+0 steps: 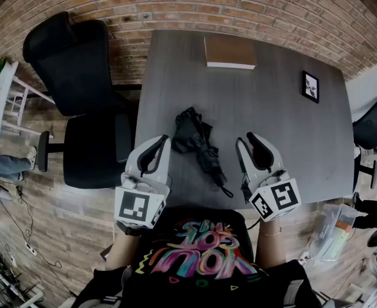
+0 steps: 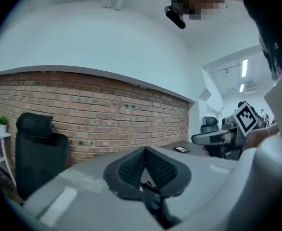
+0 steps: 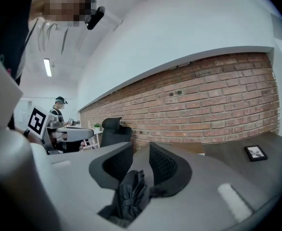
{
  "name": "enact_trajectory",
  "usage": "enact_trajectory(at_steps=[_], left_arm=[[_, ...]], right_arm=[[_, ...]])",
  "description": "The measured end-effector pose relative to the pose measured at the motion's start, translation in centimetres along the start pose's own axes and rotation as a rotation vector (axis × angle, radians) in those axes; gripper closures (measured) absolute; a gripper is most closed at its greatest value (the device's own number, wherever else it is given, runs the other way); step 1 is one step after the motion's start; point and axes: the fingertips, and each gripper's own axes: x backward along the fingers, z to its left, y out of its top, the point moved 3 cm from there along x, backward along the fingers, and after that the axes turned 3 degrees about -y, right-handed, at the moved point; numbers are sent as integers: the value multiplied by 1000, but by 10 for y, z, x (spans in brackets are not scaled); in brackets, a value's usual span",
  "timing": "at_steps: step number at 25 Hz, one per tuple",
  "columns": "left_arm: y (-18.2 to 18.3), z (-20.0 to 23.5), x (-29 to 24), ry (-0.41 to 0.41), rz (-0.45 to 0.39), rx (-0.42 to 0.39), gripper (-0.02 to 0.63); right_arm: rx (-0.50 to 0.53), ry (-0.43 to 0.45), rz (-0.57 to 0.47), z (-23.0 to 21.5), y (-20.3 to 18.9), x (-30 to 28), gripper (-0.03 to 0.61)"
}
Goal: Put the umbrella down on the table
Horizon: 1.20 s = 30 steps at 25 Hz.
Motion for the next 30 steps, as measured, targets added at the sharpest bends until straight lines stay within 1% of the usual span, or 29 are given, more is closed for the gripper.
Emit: enact_trajectory(at_steps=[4,10,15,18,30], left_arm=[[3,-1,-2,-16,-11,-28,614],[5,-4,-5,-20,-18,-28,614],[5,-3,-4,3,-1,21,614],[6,-2,-3,11,-5,20,614],[4,3,0,36,3,27,614]], right_arm=[[2,-25,-42,-3,8,14,511],[-11,-54,-46,-10,10,31,572],[-10,-83,-62,-15,11,38,577],[10,-82,-61,-15,11,38,578],[23,-57,-70,-18,14,29,578]])
